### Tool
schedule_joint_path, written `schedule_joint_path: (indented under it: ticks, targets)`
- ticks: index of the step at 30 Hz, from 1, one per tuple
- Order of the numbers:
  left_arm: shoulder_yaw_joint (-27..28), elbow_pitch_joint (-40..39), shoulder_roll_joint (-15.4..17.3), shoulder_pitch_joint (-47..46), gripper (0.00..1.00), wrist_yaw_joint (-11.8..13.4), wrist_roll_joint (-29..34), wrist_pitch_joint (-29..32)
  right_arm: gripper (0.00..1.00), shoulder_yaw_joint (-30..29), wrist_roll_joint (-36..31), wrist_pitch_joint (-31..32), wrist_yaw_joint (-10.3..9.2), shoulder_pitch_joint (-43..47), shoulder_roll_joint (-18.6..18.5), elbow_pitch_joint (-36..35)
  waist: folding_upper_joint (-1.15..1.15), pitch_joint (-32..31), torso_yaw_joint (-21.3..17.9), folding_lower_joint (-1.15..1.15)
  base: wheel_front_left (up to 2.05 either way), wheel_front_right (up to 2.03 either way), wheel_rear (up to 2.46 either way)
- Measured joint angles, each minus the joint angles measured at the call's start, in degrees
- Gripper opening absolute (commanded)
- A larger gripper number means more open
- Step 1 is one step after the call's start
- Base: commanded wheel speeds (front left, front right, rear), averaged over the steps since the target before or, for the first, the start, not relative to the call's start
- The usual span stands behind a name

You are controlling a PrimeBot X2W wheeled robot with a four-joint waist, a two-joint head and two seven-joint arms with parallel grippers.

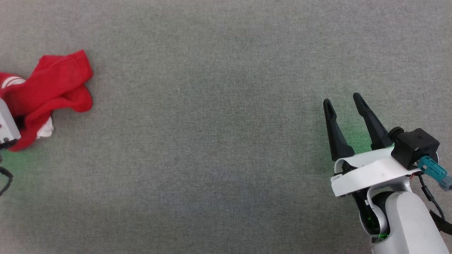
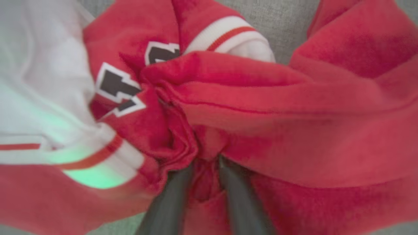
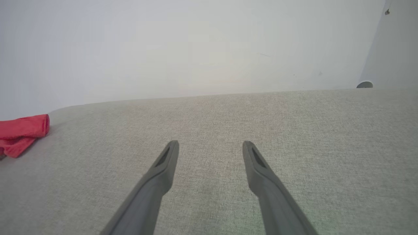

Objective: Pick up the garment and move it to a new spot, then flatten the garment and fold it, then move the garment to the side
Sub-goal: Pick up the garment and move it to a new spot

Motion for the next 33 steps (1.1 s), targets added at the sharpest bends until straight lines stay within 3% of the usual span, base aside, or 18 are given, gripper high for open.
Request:
schedule_joint_path:
  ticks: [9,20,33]
  targets:
    - [-2.01,-1.8,0.52,-1.84,0.0,-0.59,1.21,-7.55,1.0,-0.56,0.48,-0.07,0.0,1.2,0.02,0.74,0.0,-2.96,0.73,0.0,0.0,0.0,0.0]
    - [-5.87,-9.89,3.04,-4.19,0.0,-0.88,2.23,-13.95,1.0,-0.23,1.67,-0.73,0.01,4.99,0.02,3.35,0.0,-10.86,2.57,0.0,0.0,0.0,0.0]
    - [-13.22,-20.9,2.32,-5.27,0.0,-0.94,-3.57,-11.17,1.0,-1.45,3.52,-1.3,0.0,9.5,0.01,5.01,0.0,-22.03,5.29,0.0,0.0,0.0,0.0]
